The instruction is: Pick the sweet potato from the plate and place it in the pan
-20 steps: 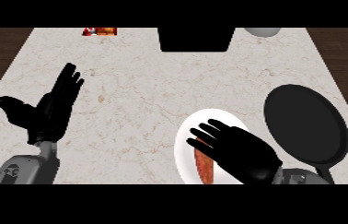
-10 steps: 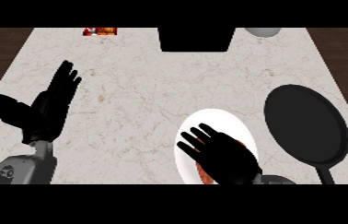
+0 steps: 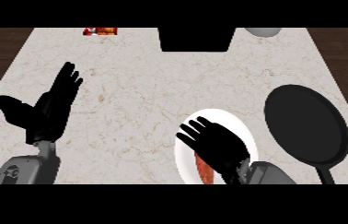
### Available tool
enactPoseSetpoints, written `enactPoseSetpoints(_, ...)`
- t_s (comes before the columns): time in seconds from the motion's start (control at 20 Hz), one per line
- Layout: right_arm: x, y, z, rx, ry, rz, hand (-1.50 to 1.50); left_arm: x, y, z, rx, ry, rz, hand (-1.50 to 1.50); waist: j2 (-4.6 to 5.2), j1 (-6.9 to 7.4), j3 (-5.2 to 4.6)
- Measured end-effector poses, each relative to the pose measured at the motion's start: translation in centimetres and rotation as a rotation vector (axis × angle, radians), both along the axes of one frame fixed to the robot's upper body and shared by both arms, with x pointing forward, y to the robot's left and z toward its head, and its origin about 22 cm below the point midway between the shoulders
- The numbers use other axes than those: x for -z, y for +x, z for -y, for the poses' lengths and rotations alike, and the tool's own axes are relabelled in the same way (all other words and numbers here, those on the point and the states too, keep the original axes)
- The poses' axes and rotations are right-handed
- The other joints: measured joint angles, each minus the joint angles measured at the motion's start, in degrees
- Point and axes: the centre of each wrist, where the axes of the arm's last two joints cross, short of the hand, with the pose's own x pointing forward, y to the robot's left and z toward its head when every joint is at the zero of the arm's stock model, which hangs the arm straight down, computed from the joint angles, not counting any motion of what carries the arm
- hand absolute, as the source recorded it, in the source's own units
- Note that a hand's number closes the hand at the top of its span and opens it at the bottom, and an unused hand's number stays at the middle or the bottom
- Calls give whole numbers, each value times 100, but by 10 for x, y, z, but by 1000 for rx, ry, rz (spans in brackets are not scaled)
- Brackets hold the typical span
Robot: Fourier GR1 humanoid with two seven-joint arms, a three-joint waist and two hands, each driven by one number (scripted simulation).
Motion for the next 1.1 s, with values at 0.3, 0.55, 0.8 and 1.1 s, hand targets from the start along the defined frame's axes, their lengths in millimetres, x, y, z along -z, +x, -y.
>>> enactPoseSetpoints(0.3,28,3,-10,-3,-18,-11,-150,-6,3,4,7,-3,-2,0,1,-1,0)
enactPoseSetpoints(0.55,49,8,-8,4,5,-21,-150,-4,-1,1,3,1,4,0,1,0,0)
enactPoseSetpoints(0.8,66,17,-9,8,14,-50,-150,-2,-1,-1,2,7,-2,0,1,1,0)
enactPoseSetpoints(1.1,82,17,-23,-45,27,-48,150,-7,0,1,1,0,-1,0,-24,5,-15)
